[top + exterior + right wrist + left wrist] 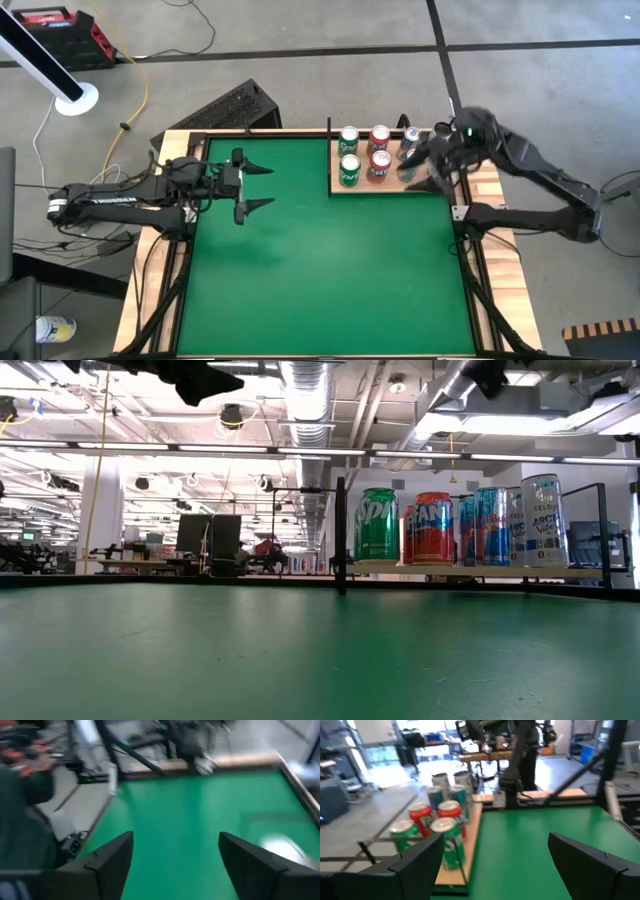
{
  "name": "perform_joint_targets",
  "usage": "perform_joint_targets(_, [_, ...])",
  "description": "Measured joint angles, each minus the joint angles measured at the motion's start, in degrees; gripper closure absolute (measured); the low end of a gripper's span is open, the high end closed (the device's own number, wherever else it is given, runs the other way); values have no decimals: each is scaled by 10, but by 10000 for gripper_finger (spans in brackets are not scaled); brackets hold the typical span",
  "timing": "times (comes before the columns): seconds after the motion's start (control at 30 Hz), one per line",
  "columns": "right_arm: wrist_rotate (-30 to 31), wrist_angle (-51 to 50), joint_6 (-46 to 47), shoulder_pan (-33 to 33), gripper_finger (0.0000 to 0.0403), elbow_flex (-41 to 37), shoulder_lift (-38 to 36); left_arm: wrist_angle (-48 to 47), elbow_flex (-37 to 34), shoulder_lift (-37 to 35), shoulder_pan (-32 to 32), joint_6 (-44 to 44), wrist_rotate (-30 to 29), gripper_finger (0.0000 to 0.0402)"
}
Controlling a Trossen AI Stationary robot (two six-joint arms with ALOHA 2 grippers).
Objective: Place canned beverage on shelf
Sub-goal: Return to Home Position
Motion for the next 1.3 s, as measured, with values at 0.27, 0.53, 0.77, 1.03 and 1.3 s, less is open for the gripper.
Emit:
perform_joint_targets(0.27, [231,216,25,220,189,-124,-50,75,-103,-44,-28,-15,-9,59])
perform_joint_targets(0.53, [310,471,-4,291,378,-350,-79,321,-282,-55,-6,-61,-9,65])
perform_joint_targets(0.77, [307,606,112,246,379,-497,-139,309,-332,-85,75,-105,15,99])
perform_joint_targets(1.03, [312,695,178,235,388,-622,-233,209,-357,-185,148,-137,81,189])
perform_joint_targets(1.3, [423,628,193,274,385,-624,-260,85,-358,-323,149,-142,2,339])
